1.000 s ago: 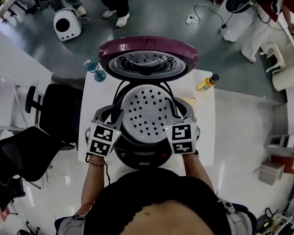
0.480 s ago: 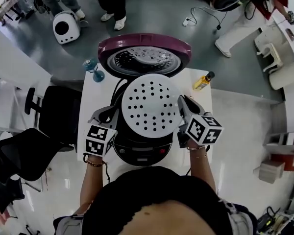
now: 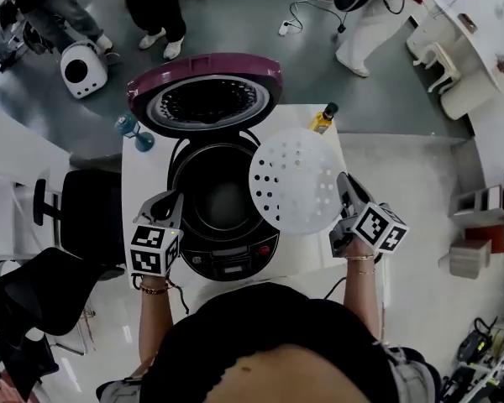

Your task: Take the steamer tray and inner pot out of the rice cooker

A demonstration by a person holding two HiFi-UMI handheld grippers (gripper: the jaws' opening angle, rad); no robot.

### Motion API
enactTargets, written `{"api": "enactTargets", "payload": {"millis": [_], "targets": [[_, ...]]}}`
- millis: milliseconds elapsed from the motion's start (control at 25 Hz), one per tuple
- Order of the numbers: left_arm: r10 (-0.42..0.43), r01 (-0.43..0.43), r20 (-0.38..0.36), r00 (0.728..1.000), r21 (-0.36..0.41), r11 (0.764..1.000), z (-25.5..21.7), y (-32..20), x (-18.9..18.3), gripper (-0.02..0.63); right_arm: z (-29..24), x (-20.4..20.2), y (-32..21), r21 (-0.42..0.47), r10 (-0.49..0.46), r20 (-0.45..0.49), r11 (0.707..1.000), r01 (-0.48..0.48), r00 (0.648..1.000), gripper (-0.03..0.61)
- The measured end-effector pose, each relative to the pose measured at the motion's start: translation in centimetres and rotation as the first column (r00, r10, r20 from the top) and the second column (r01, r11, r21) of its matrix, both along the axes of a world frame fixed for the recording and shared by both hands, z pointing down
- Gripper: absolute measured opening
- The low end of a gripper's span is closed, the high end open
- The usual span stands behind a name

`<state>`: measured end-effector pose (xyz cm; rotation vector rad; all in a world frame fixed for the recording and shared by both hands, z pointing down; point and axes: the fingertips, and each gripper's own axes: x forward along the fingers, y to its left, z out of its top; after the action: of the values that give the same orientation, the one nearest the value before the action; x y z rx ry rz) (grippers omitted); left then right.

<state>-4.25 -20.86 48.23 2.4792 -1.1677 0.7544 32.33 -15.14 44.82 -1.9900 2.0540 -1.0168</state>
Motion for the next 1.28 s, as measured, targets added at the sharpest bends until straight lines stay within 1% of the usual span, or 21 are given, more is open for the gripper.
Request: {"api": "enactTargets", "payload": {"millis": [120,200,320,440,560,840,960,1080,1280], "targets": [[-0.007,0.007,-0.037,0.999,-0.009,1.0,0.0,-0.1,0.1,0.003,2.7,4.0,3.7,-0.078,0.107,-0.014,0.991,-0.108,0.994,0.029],[-0.009,0.009,-0.05,0.999,-0.012,1.0,-0.2,-0.2,0.2,0.003,4.9,5.7,5.8,-0.134,0.153,-0.024,0.979,-0.155,0.988,0.029],[-0.009,0.009,-0.045,0.999,-0.013,1.0,-0.1,-0.1,0.0,0.003,7.9,7.0,8.7,-0.199,0.203,-0.011,0.959,-0.201,0.979,0.029],[-0.01,0.01,-0.048,0.999,-0.011,1.0,0.2,0.1,-0.1,0.003,10.1,7.6,10.9,-0.233,0.231,0.0,0.946,-0.225,0.973,0.029],[-0.009,0.008,-0.047,0.999,-0.01,1.0,0.5,0.3,-0.3,0.003,12.9,7.2,12.0,-0.265,0.229,0.009,0.939,-0.219,0.973,0.029],[-0.002,0.002,-0.046,0.999,-0.01,1.0,0.4,0.7,0.0,0.003,18.7,6.7,13.2,-0.31,0.204,-0.015,0.93,-0.198,0.979,0.029],[-0.007,0.007,-0.044,0.999,-0.011,1.0,0.5,0.8,-0.1,0.003,20.1,6.9,13.5,-0.311,0.192,-0.07,0.928,-0.204,0.979,0.029],[-0.01,0.01,-0.042,0.999,-0.01,1.0,0.5,0.9,-0.2,0.003,21.0,7.1,13.5,-0.328,0.159,-0.126,0.925,-0.192,0.979,0.029],[-0.015,0.015,-0.037,0.999,-0.012,1.0,0.7,0.9,-0.5,0.003,21.8,6.8,12.7,-0.323,0.143,-0.126,0.93,-0.177,0.982,0.029]]}}
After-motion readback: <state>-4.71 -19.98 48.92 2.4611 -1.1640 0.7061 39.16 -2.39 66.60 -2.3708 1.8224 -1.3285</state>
